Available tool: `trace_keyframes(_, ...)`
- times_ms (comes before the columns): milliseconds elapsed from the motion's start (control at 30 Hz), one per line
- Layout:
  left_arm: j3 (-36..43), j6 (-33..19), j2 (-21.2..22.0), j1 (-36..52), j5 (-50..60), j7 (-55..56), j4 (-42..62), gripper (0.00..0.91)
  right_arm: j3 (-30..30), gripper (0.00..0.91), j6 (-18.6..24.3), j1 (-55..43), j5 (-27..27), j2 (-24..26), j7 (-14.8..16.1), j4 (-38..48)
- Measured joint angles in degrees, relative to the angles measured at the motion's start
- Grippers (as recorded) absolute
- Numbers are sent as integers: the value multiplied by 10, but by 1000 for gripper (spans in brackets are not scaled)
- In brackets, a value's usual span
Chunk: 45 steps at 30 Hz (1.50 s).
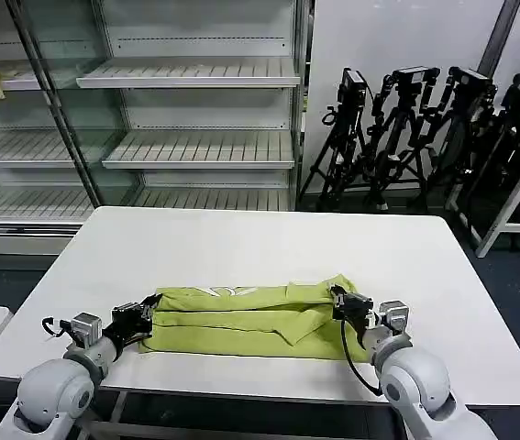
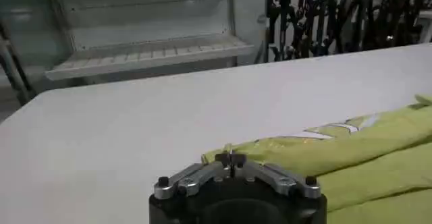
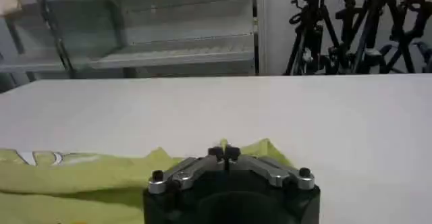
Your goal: Fold and organize the clothes.
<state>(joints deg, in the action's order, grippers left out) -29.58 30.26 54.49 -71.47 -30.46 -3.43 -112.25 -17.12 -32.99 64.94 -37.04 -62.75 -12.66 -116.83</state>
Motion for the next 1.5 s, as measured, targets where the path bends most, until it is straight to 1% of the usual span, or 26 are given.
trace_keyframes(500, -13, 1, -4, -18, 1, -1, -7, 10, -6, 0, 1, 28, 4, -1, 0, -25)
trace_keyframes(533, -13, 1, -4, -19, 1, -1, -7, 20, -6, 0, 1, 29, 5, -1, 0, -25)
trace_keyframes(567, -13, 1, -4, -20, 2, -1, -7, 443, -6, 0, 2, 30, 6, -2, 1, -25)
trace_keyframes(600, -13, 2, -4, -22, 2, 0, -7, 907, -5, 474, 2, 31, 8, -2, 2, -25)
trace_keyframes(633, -13, 2, -4, -23, 3, 0, -8, 907, -4, 907, 2, 31, 9, -3, 3, -25)
trace_keyframes(833, -9, 3, -2, -21, 15, 4, -7, 907, -5, 907, 3, 37, 21, -3, 8, -24)
trace_keyframes(1033, -16, 3, 1, -19, 14, 16, -12, 907, -19, 907, 9, 48, 32, 0, 16, -37)
trace_keyframes(1200, -21, 13, 8, -14, -26, 46, -36, 907, -34, 907, 12, 61, 43, 1, 21, -53)
trace_keyframes(1500, 1, 22, 30, -29, -77, 134, -50, 907, -45, 907, 14, 70, 57, 2, 25, -67)
